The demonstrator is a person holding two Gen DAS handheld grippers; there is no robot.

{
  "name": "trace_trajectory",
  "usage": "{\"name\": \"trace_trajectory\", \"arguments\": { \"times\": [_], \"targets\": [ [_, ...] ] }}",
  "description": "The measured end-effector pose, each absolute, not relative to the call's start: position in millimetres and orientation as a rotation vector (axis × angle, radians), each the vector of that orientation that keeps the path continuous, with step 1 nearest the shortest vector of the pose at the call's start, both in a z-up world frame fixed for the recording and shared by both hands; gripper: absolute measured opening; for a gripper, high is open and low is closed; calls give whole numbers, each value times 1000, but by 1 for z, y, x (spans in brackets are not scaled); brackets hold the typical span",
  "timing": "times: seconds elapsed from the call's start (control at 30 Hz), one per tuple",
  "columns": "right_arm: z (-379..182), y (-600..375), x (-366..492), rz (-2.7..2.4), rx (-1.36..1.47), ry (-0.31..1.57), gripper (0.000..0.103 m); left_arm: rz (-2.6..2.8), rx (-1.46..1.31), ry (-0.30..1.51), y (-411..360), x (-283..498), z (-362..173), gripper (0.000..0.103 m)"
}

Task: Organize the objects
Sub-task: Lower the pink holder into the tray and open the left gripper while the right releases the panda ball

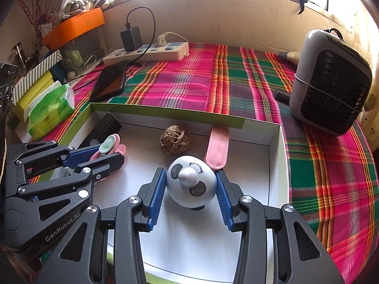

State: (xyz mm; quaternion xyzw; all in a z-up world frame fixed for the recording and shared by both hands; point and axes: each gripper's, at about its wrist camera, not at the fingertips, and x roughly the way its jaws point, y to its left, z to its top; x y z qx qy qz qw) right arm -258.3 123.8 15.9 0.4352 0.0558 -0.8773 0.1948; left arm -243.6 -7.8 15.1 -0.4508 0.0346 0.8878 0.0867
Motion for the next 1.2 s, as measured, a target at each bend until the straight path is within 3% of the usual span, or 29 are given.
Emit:
{"name": "trace_trajectory", "arguments": {
  "times": [0.73, 0.9, 1.2],
  "targets": [
    [14, 123, -259, -2469, 1230, 156, 43, 2655, -1341, 113, -5, -245, 15, 17],
    [13, 123, -258, -2466, 1233, 141, 43, 2646, -1336, 97, -7, -245, 16, 28],
    [15, 124, -254, -2474, 1227, 131, 44, 2657, -1343, 76, -11, -240, 17, 30]
  ]
}}
